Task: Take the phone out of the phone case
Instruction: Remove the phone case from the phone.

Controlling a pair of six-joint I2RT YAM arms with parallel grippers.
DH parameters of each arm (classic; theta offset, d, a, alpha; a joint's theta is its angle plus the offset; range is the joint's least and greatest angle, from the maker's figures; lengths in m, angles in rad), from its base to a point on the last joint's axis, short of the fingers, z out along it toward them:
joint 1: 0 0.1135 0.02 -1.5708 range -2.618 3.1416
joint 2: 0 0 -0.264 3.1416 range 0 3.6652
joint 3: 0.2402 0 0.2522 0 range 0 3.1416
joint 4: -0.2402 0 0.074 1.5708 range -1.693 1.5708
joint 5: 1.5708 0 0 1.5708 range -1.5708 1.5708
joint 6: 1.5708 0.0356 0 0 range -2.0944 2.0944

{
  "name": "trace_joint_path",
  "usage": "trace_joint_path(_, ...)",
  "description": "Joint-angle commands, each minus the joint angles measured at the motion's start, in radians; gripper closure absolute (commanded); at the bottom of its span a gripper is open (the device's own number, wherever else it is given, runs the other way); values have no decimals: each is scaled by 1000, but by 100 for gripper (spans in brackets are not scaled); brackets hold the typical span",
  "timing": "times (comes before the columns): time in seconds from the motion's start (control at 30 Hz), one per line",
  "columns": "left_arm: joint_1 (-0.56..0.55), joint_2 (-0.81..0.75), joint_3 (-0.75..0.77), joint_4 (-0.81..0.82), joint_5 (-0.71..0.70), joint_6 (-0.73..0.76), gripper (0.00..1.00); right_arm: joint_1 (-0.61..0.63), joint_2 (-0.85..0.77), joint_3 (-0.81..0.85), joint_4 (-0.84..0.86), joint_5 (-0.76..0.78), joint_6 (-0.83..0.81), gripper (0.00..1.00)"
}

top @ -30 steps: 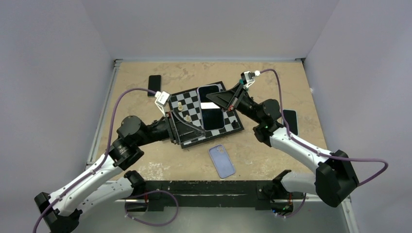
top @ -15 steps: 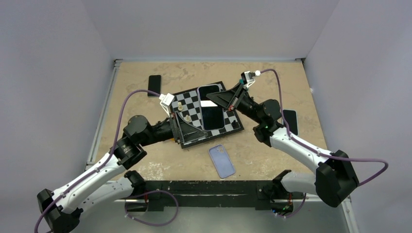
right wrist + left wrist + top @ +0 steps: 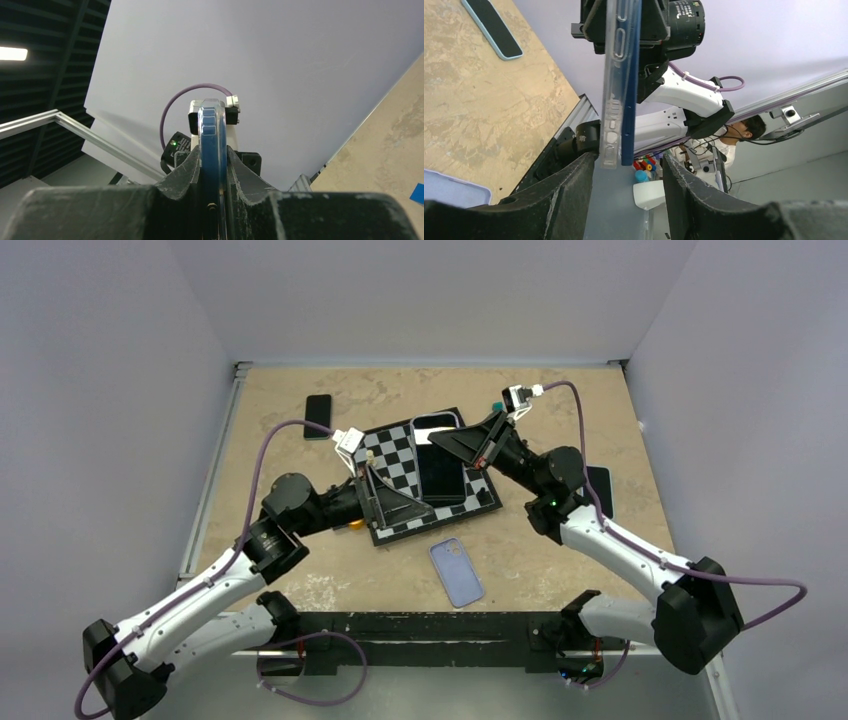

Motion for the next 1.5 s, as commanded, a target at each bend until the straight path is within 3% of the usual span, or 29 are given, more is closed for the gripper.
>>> trace_joint_path(0.0, 3, -43, 14, 70, 38, -13, 43, 2, -29, 12, 51, 38, -14, 100)
trace_joint_path(0.27, 3, -88, -17, 39, 78, -32, 40, -5, 17, 42, 68, 29, -14, 100)
trace_joint_path(0.73, 3, -15, 26, 75, 69, -28, 39, -3, 0, 37, 59, 27, -1, 100)
trace_joint_path(1.2, 6, 4, 56, 119, -72, -44, 43, 76, -22, -3, 17, 53, -47, 100)
trace_joint_path(1.47, 5, -40, 29, 113, -266, -52, 51, 107, -61, -26, -46, 91, -109, 100)
